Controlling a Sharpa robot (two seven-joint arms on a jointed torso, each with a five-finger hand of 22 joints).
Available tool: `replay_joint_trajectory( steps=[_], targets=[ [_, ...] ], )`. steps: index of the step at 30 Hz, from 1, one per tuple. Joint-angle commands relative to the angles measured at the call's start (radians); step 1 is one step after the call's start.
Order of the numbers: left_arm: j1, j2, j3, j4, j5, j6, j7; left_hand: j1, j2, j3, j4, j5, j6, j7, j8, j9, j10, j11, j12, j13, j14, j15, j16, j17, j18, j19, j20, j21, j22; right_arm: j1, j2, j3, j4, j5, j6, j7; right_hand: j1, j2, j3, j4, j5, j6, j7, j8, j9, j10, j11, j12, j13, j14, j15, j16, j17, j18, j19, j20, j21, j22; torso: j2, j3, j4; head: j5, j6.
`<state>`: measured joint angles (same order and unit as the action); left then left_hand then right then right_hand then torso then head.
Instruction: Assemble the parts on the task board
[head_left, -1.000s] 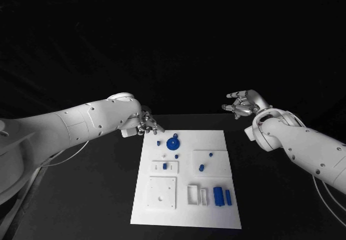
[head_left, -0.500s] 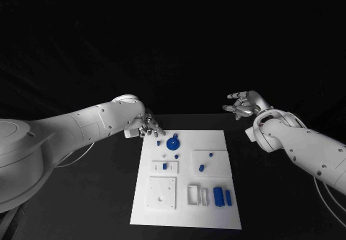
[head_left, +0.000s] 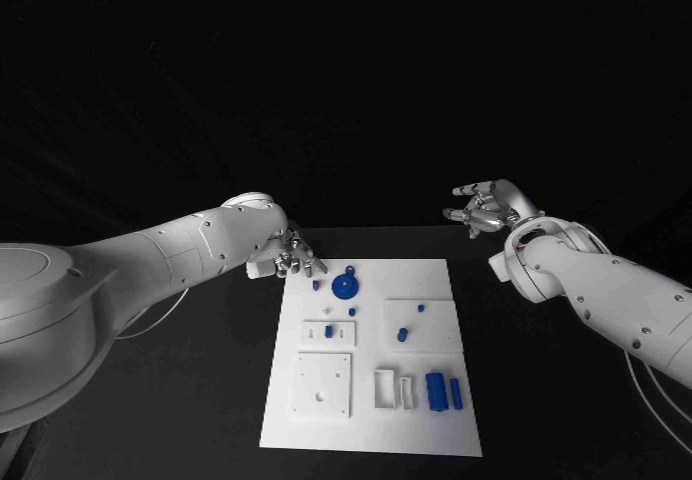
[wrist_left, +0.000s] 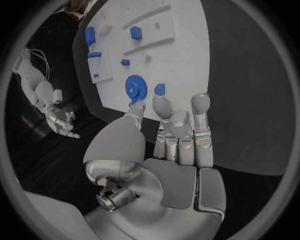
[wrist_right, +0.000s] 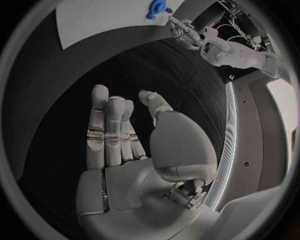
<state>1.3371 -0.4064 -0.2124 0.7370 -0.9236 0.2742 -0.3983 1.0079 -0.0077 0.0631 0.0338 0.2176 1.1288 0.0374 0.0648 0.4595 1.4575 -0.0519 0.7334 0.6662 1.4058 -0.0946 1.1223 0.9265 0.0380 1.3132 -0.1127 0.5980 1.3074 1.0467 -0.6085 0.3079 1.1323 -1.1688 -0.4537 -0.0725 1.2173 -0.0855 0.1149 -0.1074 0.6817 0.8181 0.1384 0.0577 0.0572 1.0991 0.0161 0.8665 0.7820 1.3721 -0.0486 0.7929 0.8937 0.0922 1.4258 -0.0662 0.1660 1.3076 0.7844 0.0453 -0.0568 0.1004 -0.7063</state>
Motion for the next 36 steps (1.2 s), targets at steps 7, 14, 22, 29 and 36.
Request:
replay_joint_trajectory(
  steps=[7, 14, 22, 29, 36],
  targets=[
    [-0.007, 0.009, 0.0, -0.017, 0.008, 0.028, 0.017, -0.01, 0.0, -0.001, 0.004, -0.005, -0.009, 0.001, 0.003, 0.002, -0.003, 0.003, 0.007, 0.002, -0.005, 0.0, -0.001, -0.002, 0.013, -0.007, 0.0, -0.002, 0.028, 0.0, 0.001, 0.001, 0.003, 0.002, 0.007, 0.003, -0.002, -0.005, 0.001, 0.003, 0.003, -0.007, 0.0, -0.002, 0.0, -0.005, 0.001, 0.002, 0.0, -0.006, -0.003, 0.002, 0.0, 0.009, -0.001, -0.003, -0.001, 0.017, 0.0, 0.0004, 0.0006, -0.001, -0.001],
    [-0.024, 0.016, 0.0, -0.027, 0.013, 0.03, 0.02, -0.016, 0.001, -0.004, 0.008, -0.009, -0.015, 0.003, 0.002, 0.002, -0.007, 0.004, 0.008, 0.002, -0.009, 0.0, -0.003, -0.005, 0.013, -0.01, 0.0, -0.008, 0.027, 0.0, 0.002, 0.001, 0.005, 0.002, 0.008, 0.003, 0.0, -0.006, 0.002, 0.006, 0.006, -0.006, 0.0, -0.001, 0.0, -0.006, 0.001, 0.001, 0.0, -0.006, -0.003, 0.002, 0.0, 0.009, -0.001, -0.003, -0.001, 0.017, 0.002, -0.0006, -0.0003, -0.005, -0.004],
    [-0.034, 0.018, 0.0, -0.031, 0.019, 0.036, 0.02, -0.021, 0.003, -0.004, 0.015, -0.012, -0.015, 0.002, 0.003, 0.004, -0.009, 0.004, 0.01, 0.002, -0.01, 0.001, -0.002, -0.005, 0.013, -0.011, 0.0, -0.01, 0.027, 0.0, 0.001, 0.001, 0.006, 0.002, 0.015, 0.005, -0.001, -0.007, 0.001, 0.008, 0.007, -0.008, 0.0, -0.002, 0.0, -0.006, 0.002, 0.001, 0.0, -0.007, -0.003, 0.002, 0.0, 0.009, -0.001, -0.003, -0.001, 0.017, 0.001, 0.0007, -0.0004, -0.007, -0.007],
    [-0.035, 0.012, 0.0, -0.034, 0.02, 0.044, 0.021, -0.021, 0.004, -0.005, 0.017, -0.013, -0.015, 0.002, 0.003, 0.006, -0.009, 0.004, 0.011, 0.001, -0.01, 0.001, 0.0, -0.005, 0.013, -0.011, 0.001, -0.009, 0.027, 0.0, -0.001, 0.001, 0.006, 0.003, 0.019, 0.005, -0.001, -0.007, 0.001, 0.008, 0.007, -0.008, 0.0, -0.002, 0.0, -0.006, 0.002, 0.001, 0.0, -0.007, -0.003, 0.002, 0.0, 0.009, -0.001, -0.003, -0.001, 0.017, 0.0, 0.0009, 0.0016, -0.01, -0.008],
    [-0.036, 0.008, 0.0, -0.026, 0.021, 0.066, 0.029, -0.008, 0.007, -0.005, 0.0, -0.012, -0.006, 0.0, 0.002, 0.006, -0.009, 0.003, 0.013, 0.001, -0.01, 0.001, 0.005, -0.002, 0.013, -0.013, 0.001, -0.009, 0.027, 0.0, 0.001, 0.001, 0.006, 0.003, 0.021, 0.005, 0.001, -0.008, 0.0, 0.01, 0.008, -0.007, 0.0, -0.002, 0.0, -0.007, 0.002, 0.001, 0.0, -0.007, -0.003, 0.001, -0.001, 0.009, -0.002, -0.003, -0.001, 0.017, 0.001, 0.0007, 0.0011, -0.009, -0.01]
  ],
)
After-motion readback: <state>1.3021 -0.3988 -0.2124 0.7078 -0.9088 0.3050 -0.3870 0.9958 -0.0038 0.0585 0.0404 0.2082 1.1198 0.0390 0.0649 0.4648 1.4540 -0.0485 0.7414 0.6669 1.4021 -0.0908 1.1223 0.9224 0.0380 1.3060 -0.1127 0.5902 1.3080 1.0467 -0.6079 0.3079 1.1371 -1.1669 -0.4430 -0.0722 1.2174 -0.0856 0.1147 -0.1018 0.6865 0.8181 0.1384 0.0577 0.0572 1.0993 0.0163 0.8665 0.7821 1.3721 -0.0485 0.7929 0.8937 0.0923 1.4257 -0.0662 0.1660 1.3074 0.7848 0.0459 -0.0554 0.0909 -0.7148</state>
